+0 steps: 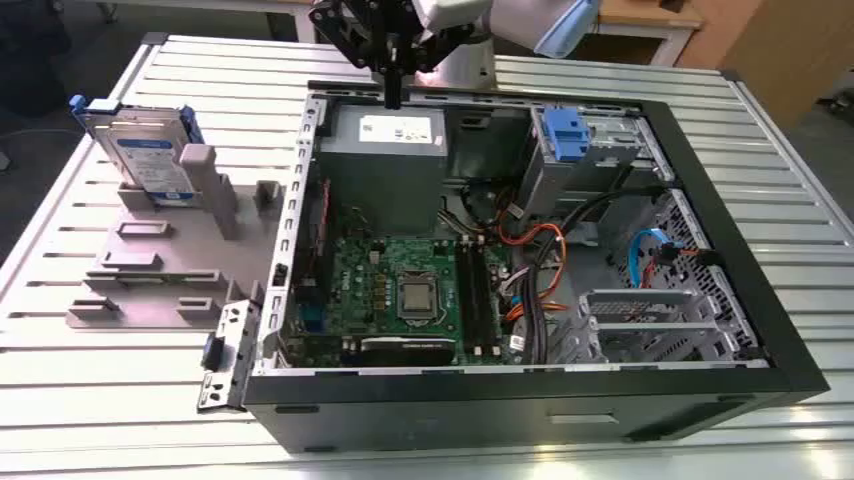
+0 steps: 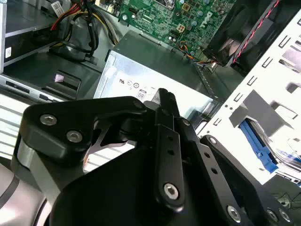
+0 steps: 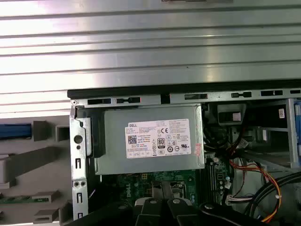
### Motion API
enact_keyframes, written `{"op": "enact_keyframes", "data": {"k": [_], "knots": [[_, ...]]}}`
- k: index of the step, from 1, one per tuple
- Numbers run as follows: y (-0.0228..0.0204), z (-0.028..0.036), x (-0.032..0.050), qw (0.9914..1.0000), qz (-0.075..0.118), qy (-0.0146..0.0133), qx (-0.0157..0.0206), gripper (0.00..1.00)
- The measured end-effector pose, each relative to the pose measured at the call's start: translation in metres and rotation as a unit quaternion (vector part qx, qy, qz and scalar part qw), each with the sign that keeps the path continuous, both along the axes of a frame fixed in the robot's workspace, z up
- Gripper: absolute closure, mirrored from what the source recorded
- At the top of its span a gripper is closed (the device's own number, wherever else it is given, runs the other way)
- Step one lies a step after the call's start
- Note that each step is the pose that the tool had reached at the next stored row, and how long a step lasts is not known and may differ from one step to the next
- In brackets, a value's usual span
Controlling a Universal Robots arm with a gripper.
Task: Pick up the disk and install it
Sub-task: 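Reach for the disk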
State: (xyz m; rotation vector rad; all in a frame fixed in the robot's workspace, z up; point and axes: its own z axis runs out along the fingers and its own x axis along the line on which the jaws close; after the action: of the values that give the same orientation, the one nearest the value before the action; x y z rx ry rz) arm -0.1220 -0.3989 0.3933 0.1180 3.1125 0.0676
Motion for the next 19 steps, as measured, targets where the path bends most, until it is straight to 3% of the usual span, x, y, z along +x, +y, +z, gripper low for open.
{"op": "enact_keyframes", "data": {"k": [19], "knots": [[0.0, 0.0, -0.0041, 1.0, 0.0, 0.0, 0.0, 0.89]]}}
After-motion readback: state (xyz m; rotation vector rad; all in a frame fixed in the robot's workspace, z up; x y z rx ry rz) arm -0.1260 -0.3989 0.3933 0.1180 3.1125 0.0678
